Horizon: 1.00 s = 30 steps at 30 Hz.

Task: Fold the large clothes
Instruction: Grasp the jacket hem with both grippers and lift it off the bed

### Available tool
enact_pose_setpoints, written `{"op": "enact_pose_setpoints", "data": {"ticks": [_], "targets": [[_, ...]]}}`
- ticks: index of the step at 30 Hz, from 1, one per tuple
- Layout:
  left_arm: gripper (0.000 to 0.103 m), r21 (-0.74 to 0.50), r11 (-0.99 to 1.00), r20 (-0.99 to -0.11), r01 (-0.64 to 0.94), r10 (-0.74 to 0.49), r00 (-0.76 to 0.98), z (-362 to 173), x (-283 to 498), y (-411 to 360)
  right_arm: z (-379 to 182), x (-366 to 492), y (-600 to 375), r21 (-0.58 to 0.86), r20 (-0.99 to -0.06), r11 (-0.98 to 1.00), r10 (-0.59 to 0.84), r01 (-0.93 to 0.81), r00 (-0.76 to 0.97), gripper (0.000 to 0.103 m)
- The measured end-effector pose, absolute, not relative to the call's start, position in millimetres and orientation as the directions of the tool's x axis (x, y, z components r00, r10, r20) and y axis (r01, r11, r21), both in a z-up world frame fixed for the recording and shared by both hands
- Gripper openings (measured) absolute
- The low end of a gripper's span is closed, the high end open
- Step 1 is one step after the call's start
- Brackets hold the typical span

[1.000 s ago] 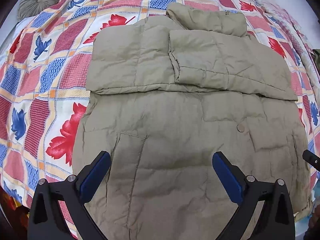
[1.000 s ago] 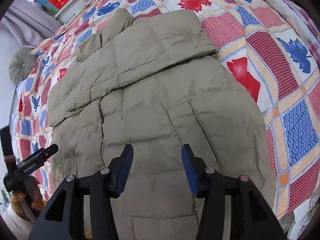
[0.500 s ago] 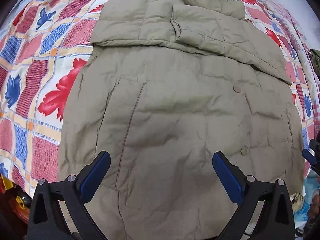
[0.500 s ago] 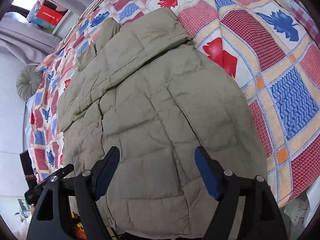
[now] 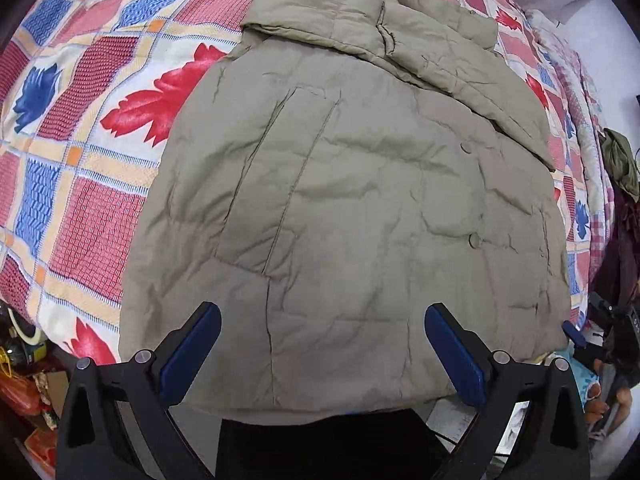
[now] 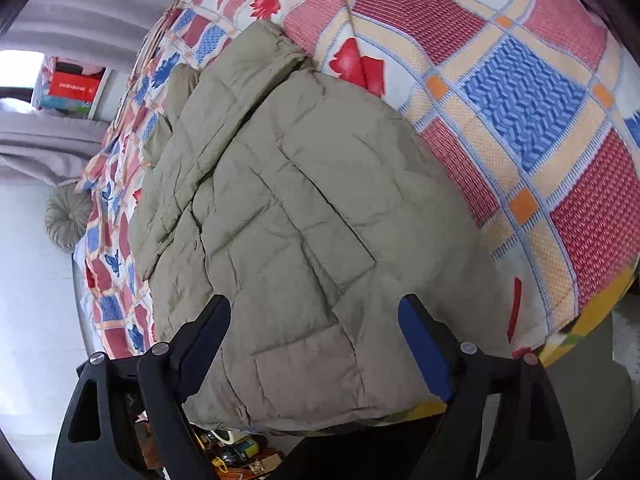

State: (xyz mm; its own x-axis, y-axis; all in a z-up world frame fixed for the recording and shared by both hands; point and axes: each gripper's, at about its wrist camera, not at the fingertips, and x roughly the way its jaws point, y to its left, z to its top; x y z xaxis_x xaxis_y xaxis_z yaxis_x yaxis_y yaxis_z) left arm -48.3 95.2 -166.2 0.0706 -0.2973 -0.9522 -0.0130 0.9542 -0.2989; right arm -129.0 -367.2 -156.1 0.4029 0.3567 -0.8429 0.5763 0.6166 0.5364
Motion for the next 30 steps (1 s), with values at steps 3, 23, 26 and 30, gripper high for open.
{"op": "enact_pose_setpoints", "data": {"ticks": [3, 23, 26, 30], "targets": [[0.102, -0.359, 0.933, -0.933, -0.021, -0.358, 0.036, -164.3, -61.3, 107.2, -162.9, -148.1, -372.6, 0.573, -0.818, 0.541, 0.416, 0.615, 0.397, 0.088], [0.102, -0.615, 0.747, -0.719, -0.254, -0.663, -0.207, -238.6, -117.8, 124.2, -238.6, -188.0, -317.8, 0.654, -0.671, 0.308, 0.658, 0.691, 0.343, 0.088], [0.102, -0.629, 0.725, -0.718, -0.281, -0.68, -0.145, -241.2, -111.9, 120.5, -240.2, -175.6, -312.7, 0.659, -0.666, 0.307, 0.662, 0.686, 0.344, 0.088], [0.102, -0.66, 0.688, -0.707, -0.303, -0.705, -0.059, -236.2, -101.4, 118.3, -229.8, -158.0, -310.2, 0.698, -0.646, 0.312, 0.662, 0.644, 0.38, 0.088]]}}
